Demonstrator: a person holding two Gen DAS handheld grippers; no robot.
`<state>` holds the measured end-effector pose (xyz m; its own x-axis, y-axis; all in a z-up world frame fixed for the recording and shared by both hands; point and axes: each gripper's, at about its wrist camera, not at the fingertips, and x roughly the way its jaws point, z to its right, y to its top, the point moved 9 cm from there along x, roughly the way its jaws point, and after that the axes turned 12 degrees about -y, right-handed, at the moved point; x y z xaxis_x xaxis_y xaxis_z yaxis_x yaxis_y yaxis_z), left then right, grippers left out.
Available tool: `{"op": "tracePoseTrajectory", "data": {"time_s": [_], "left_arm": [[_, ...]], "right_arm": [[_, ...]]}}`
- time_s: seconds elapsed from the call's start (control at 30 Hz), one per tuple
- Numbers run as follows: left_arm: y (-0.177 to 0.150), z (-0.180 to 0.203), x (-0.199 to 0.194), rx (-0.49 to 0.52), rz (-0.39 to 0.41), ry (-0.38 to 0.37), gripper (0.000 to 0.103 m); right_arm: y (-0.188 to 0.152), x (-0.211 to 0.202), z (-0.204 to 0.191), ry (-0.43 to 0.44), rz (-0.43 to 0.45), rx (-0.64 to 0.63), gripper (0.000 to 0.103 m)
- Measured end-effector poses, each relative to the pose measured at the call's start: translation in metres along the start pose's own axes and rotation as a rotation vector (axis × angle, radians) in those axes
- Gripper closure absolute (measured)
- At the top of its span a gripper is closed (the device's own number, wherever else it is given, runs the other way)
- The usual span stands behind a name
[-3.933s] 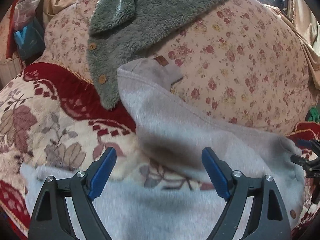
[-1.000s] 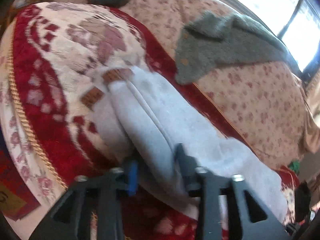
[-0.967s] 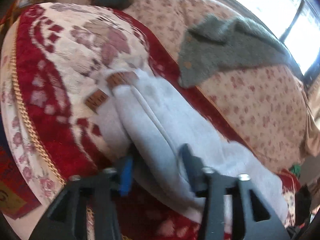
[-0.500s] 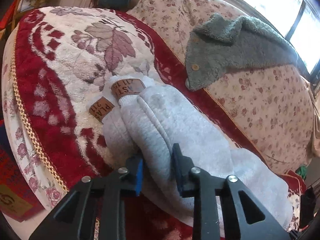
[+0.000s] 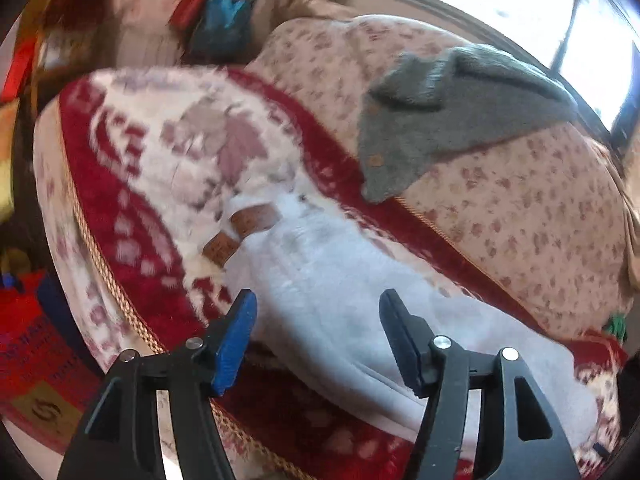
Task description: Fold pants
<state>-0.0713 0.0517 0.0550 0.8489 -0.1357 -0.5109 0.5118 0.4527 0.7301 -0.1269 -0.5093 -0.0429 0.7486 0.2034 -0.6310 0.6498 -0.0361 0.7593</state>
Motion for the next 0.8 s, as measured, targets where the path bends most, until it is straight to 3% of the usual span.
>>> {"op": "tracePoseTrajectory", "data": {"time_s": [0.1, 0.2, 0.3, 0.4, 0.43, 0.5, 0.57, 0.6, 0.8], "left_arm": [[-0.003, 0.053, -0.011, 0.099, -0.014, -0.092, 0.023], [-0.019, 0.107, -0.011, 0.171, -0.063, -0.188, 0.021], [-0.054, 0.169, 0.003, 0.22, -0.168, -0.315, 0.019], [-0.092, 0.213, 0.019, 0.283, -0.27, -0.377, 0.019], [-0.105, 0.228, 0.026, 0.311, -0.301, -0.39, 0.019], [-0.132, 0.257, 0.036, 0.366, -0.354, -0.411, 0.019], [-0.153, 0.28, 0.046, 0.398, -0.389, -0.438, 0.019], [-0.16, 0.287, 0.05, 0.401, -0.4, -0.446, 0.019], [-0.192, 0.309, 0.074, 0.394, -0.469, -0.453, 0.019]], "right_arm": [[-0.005, -0.005, 0.031, 0.023, -0.006, 0.142, 0.023], [-0.009, 0.001, 0.069, 0.012, -0.029, 0.313, 0.023], [-0.015, 0.014, 0.099, 0.053, -0.078, 0.494, 0.023], [-0.025, 0.03, 0.122, 0.044, -0.109, 0.624, 0.023], [-0.027, 0.032, 0.127, 0.066, -0.11, 0.662, 0.021], [-0.026, 0.041, 0.138, 0.199, -0.092, 0.803, 0.021], [-0.022, 0.051, 0.144, 0.25, -0.096, 0.854, 0.017], [-0.023, 0.057, 0.146, 0.249, -0.108, 0.864, 0.009], [-0.004, 0.073, 0.128, 0.342, -0.111, 0.833, 0.008]]}}
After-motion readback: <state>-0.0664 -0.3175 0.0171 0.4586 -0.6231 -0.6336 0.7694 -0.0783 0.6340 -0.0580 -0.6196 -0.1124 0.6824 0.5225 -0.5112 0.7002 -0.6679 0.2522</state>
